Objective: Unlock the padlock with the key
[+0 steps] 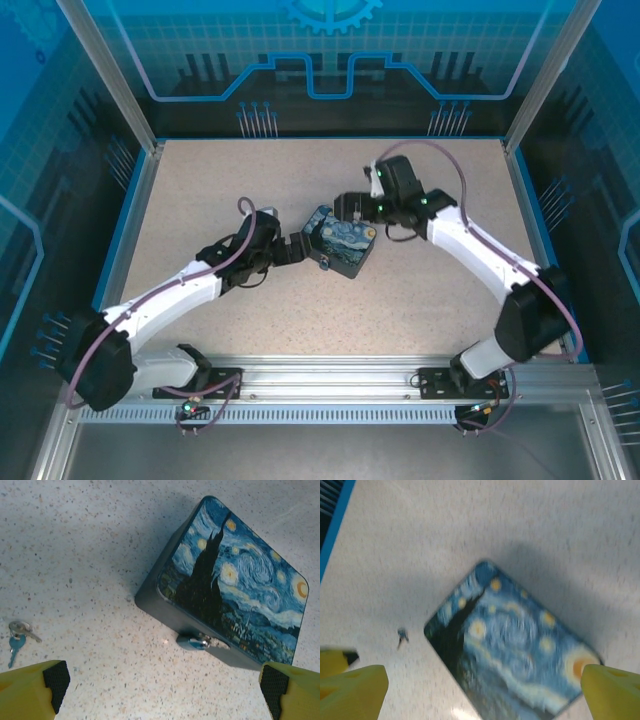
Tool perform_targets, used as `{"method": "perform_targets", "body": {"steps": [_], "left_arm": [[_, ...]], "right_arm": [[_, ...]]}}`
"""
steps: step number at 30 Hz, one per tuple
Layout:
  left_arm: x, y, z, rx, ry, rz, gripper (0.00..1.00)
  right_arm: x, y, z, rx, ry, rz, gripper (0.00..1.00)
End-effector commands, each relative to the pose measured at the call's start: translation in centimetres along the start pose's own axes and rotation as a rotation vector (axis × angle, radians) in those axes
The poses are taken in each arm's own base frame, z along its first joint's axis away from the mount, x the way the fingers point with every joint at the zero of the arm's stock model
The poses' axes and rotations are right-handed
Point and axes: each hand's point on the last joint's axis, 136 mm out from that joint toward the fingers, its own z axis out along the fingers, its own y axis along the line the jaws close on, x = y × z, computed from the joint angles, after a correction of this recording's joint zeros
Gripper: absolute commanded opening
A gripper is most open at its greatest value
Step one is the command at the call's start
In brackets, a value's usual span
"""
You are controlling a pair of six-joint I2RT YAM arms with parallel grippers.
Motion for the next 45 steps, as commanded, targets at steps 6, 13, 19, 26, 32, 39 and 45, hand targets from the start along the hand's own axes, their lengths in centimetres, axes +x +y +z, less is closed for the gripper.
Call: {"method": "perform_targets", "body": {"steps": [6,13,19,26,32,39,45], "left_arm": [[-6.5,-1.5,2.1,-0.013,-0.045,0.016,0.99],[-8.9,-2.8,6.4,0.026,0.027,-0.010,0.99],[-8.5,-3.7,9.5,0.040,0.111,-0.002,0.99],[-6.9,-4.0,11.0,0.067,0.165,-0.041,0.99],[-4.6,-4.7,10.4,0.106,0.201,-0.051,0.99],[-1.9,-5.2,9.6,0.141,0.210,-0.085,0.99],[-0.5,-5.7,8.3,0.207,0.195,-0.163,0.99]], "right_arm": [[11.2,1.5,0.6,-0.094,0.071,0.113,1.00],[16.0,3.8,2.5,-0.126,0.123,0.089,1.00],[15.8,4.8,4.6,-0.146,0.115,0.085,1.00],[14.3,4.0,6.1,-0.130,0.099,0.098,1.00],[12.9,2.2,6.3,-0.119,0.074,0.140,1.00],[11.7,0.9,6.2,-0.110,0.062,0.166,1.00],[10.6,-0.3,5.8,-0.088,0.040,0.184,1.00]]}}
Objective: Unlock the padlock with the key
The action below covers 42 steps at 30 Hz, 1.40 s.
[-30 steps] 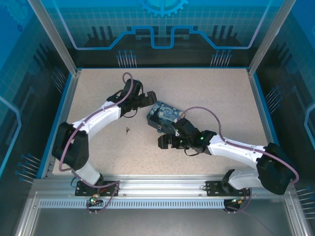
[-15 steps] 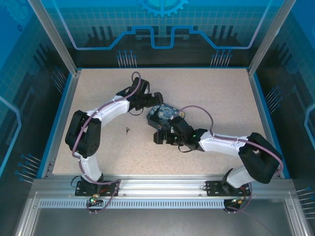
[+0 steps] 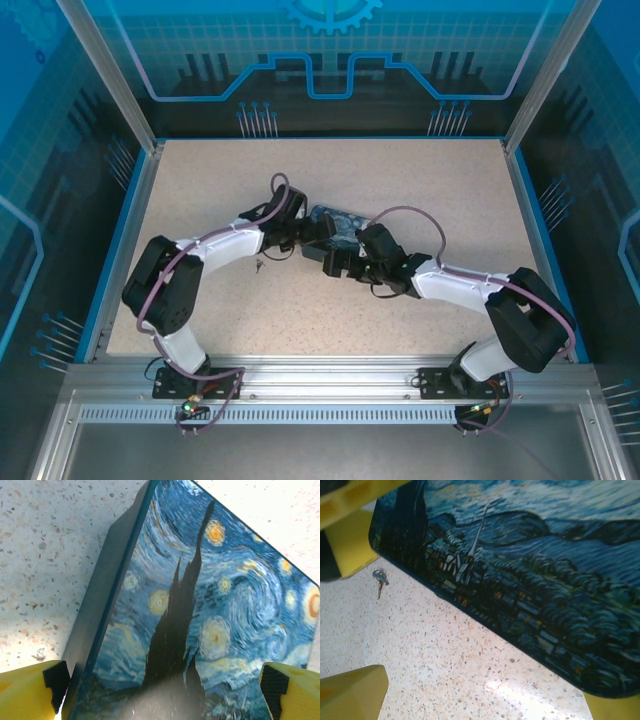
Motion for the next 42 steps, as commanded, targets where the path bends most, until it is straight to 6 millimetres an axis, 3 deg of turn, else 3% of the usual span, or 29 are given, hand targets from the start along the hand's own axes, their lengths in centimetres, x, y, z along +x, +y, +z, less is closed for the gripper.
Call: {"method": "perform_targets", "body": {"steps": [1,10,20,23,29,32,36,42], "left_arm": [[0.1,-2.2,-1.3,0.112,-0.034,-0.052,0.99],[1.2,-2.0,-1.3,0.135,-0.039,-0.092,0.99],[2.0,-0.9,-0.8,0.125,-0.044,-0.128,0.99],[1.0,-0.7,-2.0,0.103,-0.095,-0.108,0.99],[-1.5,-0.7,-6.7,0.017,-0.203,-0.013,0.99],[-2.1,0.9,-9.0,-0.062,-0.235,0.008,0.99],[-2.1,5.4,-11.1,-0.209,-0.224,-0.024,0.99],[-0.2,11.4,-10.9,-0.303,-0.109,-0.132,0.99]], "right_arm": [[-1.9,0.4,-0.7,-0.020,-0.039,-0.002,1.00],[-3.7,-0.2,-1.5,-0.007,-0.061,-0.005,1.00],[-3.2,-1.2,-1.9,0.007,-0.043,-0.043,1.00],[-2.6,-1.9,-2.6,0.056,-0.027,-0.076,1.00],[-2.3,-3.4,-4.8,0.141,-0.047,-0.104,1.00],[-2.8,-5.2,-6.4,0.251,-0.100,-0.063,1.00],[-2.4,-7.4,-7.5,0.357,-0.101,-0.056,1.00],[-0.5,-4.5,-5.5,0.106,-0.058,-0.038,1.00]]}}
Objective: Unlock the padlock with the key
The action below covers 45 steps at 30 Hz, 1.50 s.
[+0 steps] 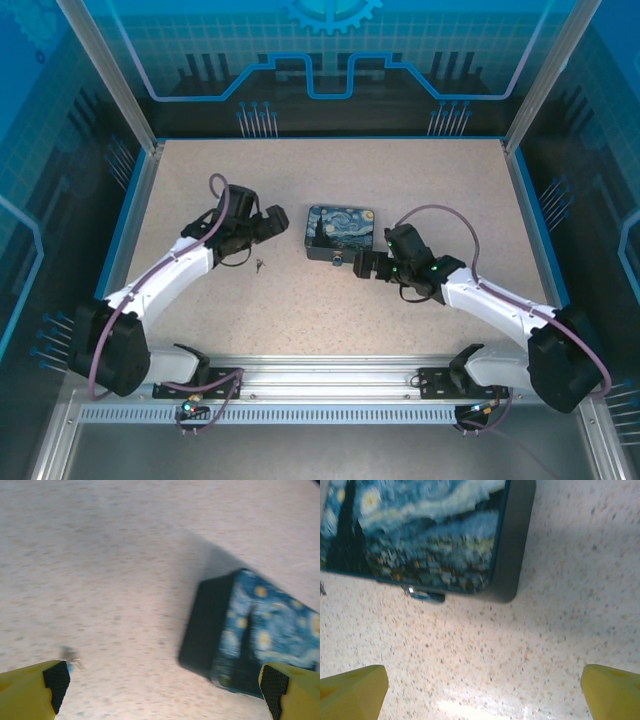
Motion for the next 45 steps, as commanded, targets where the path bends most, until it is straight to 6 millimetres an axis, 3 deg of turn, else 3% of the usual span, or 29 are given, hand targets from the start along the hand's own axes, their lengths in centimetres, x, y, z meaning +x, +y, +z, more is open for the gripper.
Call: {"method": "perform_targets", "body": {"steps": [1,10,17,28,29,31,34,39,45], "left_arm": [[3.0,4.4,0.8,-0.129,0.136,0.013,0.99],[5.4,6.1,3.3,-0.180,0.252,0.049,0.99],[5.7,6.6,3.6,-0.205,0.269,0.069,0.99],[6.0,6.6,4.2,-0.206,0.291,0.069,0.99],[6.0,6.6,4.2,-0.206,0.291,0.072,0.99],[6.0,6.6,4.3,-0.211,0.298,0.077,0.99],[5.8,6.5,4.4,-0.218,0.308,0.095,0.99],[5.3,6.7,4.5,-0.266,0.337,0.180,0.97],[5.5,7.4,5.2,-0.344,0.394,0.289,0.79]], "right_arm": [[0.1,1.6,0.4,-0.102,0.011,0.041,1.00],[-0.8,3.9,3.7,-0.155,0.081,0.088,0.99],[-1.7,5.4,5.1,-0.195,0.096,0.111,0.99],[-3.3,4.6,6.1,-0.149,0.094,0.109,1.00],[-4.4,5.3,5.9,-0.169,0.079,0.106,1.00],[-4.6,5.8,5.6,-0.197,0.088,0.099,0.99],[-3.8,6.8,4.9,-0.259,0.111,0.088,0.99],[-0.7,7.2,3.6,-0.302,0.140,0.062,0.99],[1.5,6.2,2.4,-0.283,0.132,0.052,0.99]]}}
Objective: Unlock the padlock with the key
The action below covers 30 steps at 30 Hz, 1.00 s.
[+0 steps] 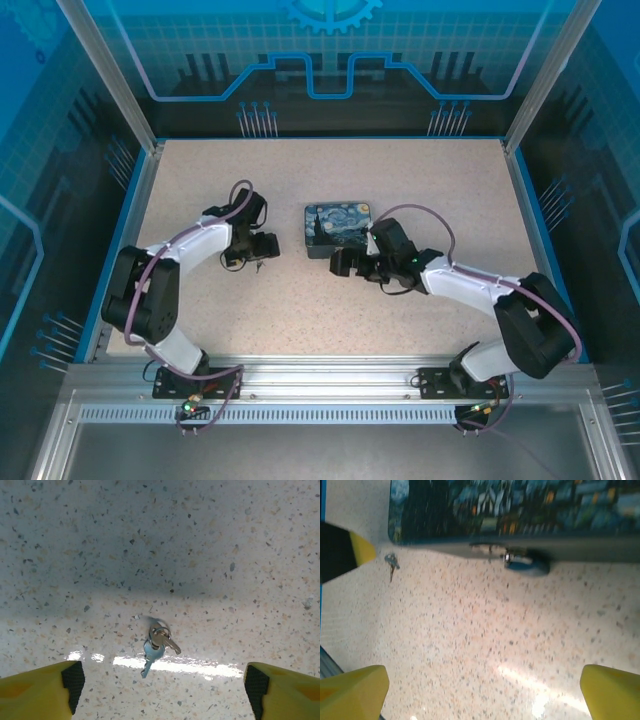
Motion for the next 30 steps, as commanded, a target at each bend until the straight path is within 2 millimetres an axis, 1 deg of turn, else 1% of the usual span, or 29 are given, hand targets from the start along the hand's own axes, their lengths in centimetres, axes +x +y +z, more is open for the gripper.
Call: {"method": "perform_targets", "body": {"steps": [1,2,4,6,7,12,19,25,30], "left_arm": [[0.8,0.8,0.3,-0.080,0.058,0.092,0.74],[0.9,0.8,0.5,-0.091,0.063,0.105,0.70],[1.1,0.8,0.8,-0.111,0.073,0.122,0.67],[1.1,0.8,1.1,-0.125,0.080,0.140,0.60],[1.1,0.9,1.2,-0.141,0.082,0.144,0.59],[1.3,1.0,0.8,-0.164,0.063,0.162,0.58],[1.9,1.3,0.5,-0.171,0.070,0.180,0.54],[2.7,1.9,0.9,-0.182,0.083,0.178,0.52],[2.8,1.8,1.5,-0.183,0.096,0.179,0.51]], "right_arm": [[0.6,0.0,-0.8,-0.008,-0.016,-0.004,0.99],[0.7,-0.2,-1.0,-0.004,-0.020,-0.005,0.99],[0.9,-0.4,-1.5,0.000,-0.029,-0.011,1.00],[1.0,-0.6,-1.9,0.009,-0.036,-0.015,1.00],[1.0,-0.6,-2.1,0.013,-0.041,-0.018,1.00],[1.2,-1.1,-2.5,0.029,-0.045,-0.018,1.00],[1.0,-1.4,-2.3,0.038,-0.045,-0.007,1.00],[0.8,-1.5,-2.1,0.045,-0.049,0.003,1.00],[0.9,-1.7,-1.8,0.048,-0.039,0.013,1.00]]}}
